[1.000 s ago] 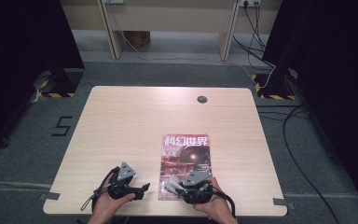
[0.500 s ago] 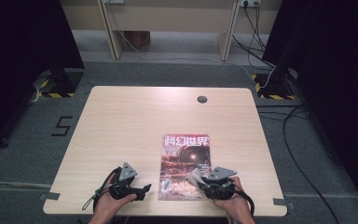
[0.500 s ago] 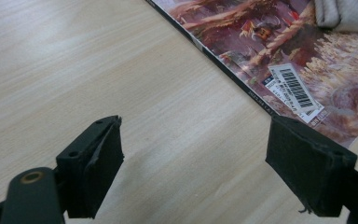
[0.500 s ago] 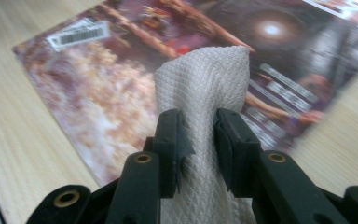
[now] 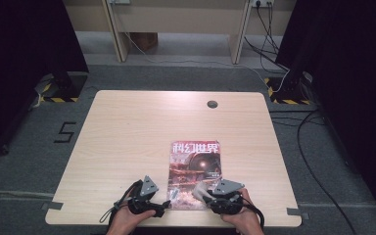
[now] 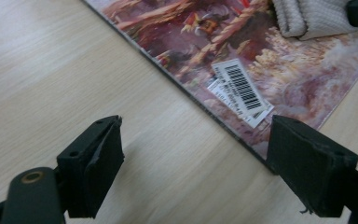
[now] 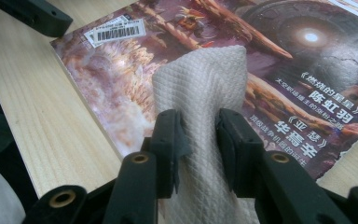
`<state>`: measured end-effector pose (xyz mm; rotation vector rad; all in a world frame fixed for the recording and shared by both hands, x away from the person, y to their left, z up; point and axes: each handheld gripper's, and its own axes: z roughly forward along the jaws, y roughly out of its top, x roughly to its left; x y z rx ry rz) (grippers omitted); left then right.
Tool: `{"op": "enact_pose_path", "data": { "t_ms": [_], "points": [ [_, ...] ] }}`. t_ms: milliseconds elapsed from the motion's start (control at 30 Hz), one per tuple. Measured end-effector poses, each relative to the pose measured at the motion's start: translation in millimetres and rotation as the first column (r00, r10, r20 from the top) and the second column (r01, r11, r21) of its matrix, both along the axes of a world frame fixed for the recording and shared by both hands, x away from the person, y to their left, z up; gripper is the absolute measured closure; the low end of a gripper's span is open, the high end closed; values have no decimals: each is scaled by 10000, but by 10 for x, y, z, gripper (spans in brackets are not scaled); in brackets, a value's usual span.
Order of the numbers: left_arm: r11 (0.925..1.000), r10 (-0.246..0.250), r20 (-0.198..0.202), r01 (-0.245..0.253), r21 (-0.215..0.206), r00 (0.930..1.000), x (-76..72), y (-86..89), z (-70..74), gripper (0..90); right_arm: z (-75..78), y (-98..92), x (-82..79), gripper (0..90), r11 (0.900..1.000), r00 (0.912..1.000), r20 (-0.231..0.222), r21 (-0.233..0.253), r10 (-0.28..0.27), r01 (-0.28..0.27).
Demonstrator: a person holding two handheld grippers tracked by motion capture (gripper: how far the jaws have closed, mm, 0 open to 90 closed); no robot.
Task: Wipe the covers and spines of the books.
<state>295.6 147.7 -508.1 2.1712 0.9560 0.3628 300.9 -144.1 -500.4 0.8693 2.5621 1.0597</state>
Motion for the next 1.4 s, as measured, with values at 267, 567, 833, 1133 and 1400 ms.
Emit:
{"op": "enact_pose_path", "data": {
  "t_ms": [267, 567, 833, 1133, 1400],
  "points": [
    [9999, -105, 248, 104, 43, 9996, -5, -134, -30, 172, -8, -114, 139, 704, 9976, 9978, 10, 153, -669, 669],
    [10000, -74, 221, 73, 48, 9997, 10, -137, -41, 145, -11, -198, 351, 706, 9883, 9880, 244, 54, -1527, 1527],
    [10000, -67, 255, 67, -4, 9997, 7, -132, -47, 142, -19, -235, 429, 709, 9823, 9820, 268, 146, -1869, 1865],
    [10000, -43, 216, 43, -16, 9998, 9, -131, -48, 141, -11, -205, 615, 708, 9755, 9744, 612, -258, -2165, 2183],
    [9999, -7, 139, 9, -142, 9999, 16, -124, -55, 140, -13, -182, 880, 708, 9601, 9575, 1144, -608, -2648, 2728]
  ]
}}
